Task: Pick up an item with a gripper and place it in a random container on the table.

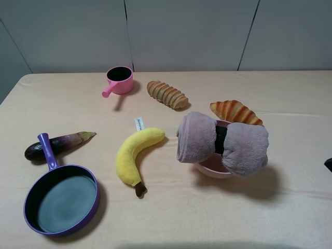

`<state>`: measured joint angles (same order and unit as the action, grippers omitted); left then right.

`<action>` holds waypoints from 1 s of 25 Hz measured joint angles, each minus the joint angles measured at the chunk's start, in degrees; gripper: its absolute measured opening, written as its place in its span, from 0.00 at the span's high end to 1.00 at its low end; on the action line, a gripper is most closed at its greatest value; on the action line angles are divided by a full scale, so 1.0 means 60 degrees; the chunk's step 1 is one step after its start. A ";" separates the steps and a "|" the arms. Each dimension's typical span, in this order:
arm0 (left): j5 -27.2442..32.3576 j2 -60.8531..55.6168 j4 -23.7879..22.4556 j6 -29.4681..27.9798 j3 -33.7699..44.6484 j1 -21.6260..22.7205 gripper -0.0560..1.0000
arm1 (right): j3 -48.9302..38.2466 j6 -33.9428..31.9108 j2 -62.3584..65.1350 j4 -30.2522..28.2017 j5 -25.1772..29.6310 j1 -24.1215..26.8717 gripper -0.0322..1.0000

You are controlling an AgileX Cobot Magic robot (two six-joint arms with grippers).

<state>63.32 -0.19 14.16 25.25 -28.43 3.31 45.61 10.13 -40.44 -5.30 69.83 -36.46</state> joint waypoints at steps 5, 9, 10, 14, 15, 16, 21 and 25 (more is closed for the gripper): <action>0.0000 0.0000 0.0000 0.0000 0.0000 0.0000 0.11 | -0.0215 -0.0124 0.1177 -0.0019 0.0012 0.0000 0.30; 0.0000 0.0000 0.0000 0.0000 0.0000 0.0000 0.11 | -0.0609 -0.0136 0.1916 0.0263 0.0012 0.0000 0.30; 0.0000 0.0000 0.0000 0.0000 0.0000 0.0000 0.11 | -0.0695 -0.0139 0.2084 0.0401 0.0025 0.0000 0.30; 0.0000 0.0000 0.0000 0.0000 0.0000 0.0000 0.11 | -0.0879 -0.0246 0.2615 0.0819 0.0025 0.0000 0.30; 0.0000 0.0000 0.0000 0.0000 0.0000 0.0000 0.11 | -0.0933 -0.0337 0.2754 0.0884 0.0025 0.0000 0.30; 0.0000 0.0000 0.0000 0.0000 0.0000 0.0000 0.11 | -0.1002 -0.0374 0.2875 0.0884 0.0025 0.0000 0.30; 0.0000 0.0000 0.0000 0.0000 0.0000 0.0000 0.11 | -0.1684 -0.0407 0.3913 0.1131 -0.0314 0.0000 0.30; 0.0000 0.0000 0.0000 0.0000 0.0000 0.0000 0.11 | -0.2182 -0.0407 0.4677 0.1280 -0.0724 0.0000 0.30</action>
<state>63.32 -0.19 14.16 25.25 -28.43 3.31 32.52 7.69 -12.38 2.38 65.48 -36.46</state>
